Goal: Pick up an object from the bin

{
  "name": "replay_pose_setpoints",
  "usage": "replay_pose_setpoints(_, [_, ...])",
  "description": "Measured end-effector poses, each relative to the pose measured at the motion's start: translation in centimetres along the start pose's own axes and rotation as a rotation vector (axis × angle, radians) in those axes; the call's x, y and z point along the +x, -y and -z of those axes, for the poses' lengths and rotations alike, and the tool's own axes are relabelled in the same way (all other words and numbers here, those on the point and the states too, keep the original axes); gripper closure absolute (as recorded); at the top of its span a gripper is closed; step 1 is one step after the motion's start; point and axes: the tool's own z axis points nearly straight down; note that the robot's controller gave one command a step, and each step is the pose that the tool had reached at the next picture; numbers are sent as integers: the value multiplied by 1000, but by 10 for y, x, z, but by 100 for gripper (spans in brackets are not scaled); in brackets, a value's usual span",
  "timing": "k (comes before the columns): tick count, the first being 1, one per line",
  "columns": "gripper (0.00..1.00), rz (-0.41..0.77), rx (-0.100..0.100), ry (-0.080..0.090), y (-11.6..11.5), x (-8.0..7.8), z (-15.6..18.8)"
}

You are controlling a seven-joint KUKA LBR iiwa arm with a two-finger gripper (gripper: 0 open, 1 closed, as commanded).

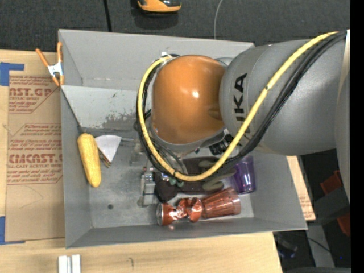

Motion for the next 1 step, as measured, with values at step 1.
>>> replay_pose_setpoints(1, [0, -3, -2, 8, 1, -2, 4])
